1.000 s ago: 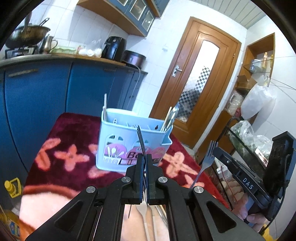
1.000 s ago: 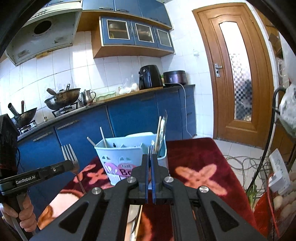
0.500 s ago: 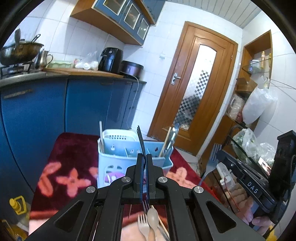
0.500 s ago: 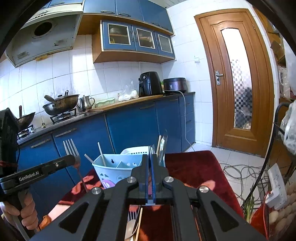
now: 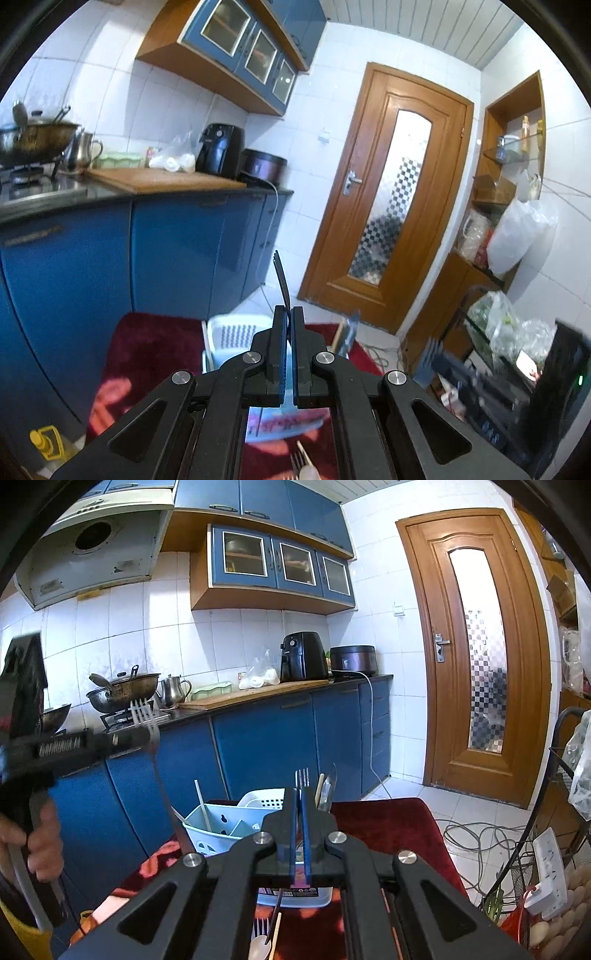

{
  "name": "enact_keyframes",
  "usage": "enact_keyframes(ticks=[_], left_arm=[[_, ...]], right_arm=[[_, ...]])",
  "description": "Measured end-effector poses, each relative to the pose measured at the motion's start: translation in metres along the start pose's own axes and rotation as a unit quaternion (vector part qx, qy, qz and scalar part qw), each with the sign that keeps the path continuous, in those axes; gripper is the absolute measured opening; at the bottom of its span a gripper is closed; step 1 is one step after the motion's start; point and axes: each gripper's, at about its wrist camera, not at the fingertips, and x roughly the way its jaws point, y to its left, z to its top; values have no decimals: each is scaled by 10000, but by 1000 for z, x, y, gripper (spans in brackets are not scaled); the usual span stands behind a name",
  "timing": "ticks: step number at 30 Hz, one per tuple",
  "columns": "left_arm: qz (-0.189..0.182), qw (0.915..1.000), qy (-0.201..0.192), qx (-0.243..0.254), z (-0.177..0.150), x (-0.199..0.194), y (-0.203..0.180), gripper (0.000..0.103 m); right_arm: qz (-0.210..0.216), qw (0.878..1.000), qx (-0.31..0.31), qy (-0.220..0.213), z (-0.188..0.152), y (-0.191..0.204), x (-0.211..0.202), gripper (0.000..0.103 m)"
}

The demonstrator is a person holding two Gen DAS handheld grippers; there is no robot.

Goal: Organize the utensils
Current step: 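Lift the utensil with the left tool while the right tool carries its fork over the holder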

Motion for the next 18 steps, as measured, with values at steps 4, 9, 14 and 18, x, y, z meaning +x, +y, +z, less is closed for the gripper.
enact_keyframes(ticks=[4,9,14,18], left_arm=[[18,9997,-207,-119,19,6,5,1],[192,9991,-371,-78,26,22,11,1],[305,9992,-157,-194,10,51,23,1],[301,9990,45,-338,-3,69,34,1]], right_arm=[[-44,10000,11,16,-1,-6,2,4],[-100,9999,75,32,0,-12,6,4],[-205,9997,111,15,3,-16,12,4],[-300,9995,83,-100,11,-17,17,4]])
